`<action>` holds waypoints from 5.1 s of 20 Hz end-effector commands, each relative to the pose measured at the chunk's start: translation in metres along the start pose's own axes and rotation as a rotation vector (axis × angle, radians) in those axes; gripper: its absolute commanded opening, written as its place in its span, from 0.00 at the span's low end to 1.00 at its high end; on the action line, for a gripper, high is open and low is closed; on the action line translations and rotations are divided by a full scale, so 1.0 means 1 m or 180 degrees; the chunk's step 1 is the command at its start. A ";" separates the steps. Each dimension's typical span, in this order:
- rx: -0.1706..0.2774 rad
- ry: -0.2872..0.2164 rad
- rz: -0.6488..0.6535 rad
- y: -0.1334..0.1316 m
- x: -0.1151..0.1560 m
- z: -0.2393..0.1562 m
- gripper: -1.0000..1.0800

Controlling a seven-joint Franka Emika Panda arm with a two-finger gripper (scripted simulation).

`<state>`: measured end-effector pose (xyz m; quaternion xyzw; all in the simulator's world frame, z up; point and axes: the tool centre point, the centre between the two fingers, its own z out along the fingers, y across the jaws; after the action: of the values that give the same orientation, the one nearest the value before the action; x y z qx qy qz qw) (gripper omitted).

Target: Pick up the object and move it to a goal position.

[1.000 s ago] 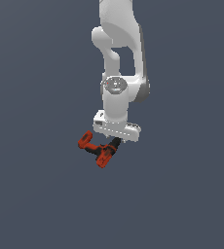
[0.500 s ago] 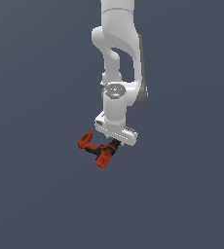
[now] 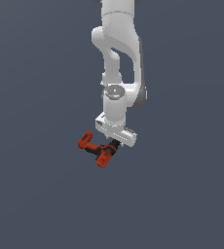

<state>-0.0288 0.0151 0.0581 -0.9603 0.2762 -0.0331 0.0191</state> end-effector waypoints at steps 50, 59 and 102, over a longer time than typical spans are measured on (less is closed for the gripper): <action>0.0005 0.0002 0.0018 0.063 0.060 -0.168 0.00; 0.0003 0.0002 0.0020 0.092 0.091 -0.261 0.00; -0.0008 -0.0023 0.0018 0.124 0.136 -0.405 0.00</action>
<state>-0.0098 -0.1695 0.4566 -0.9598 0.2791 -0.0251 0.0189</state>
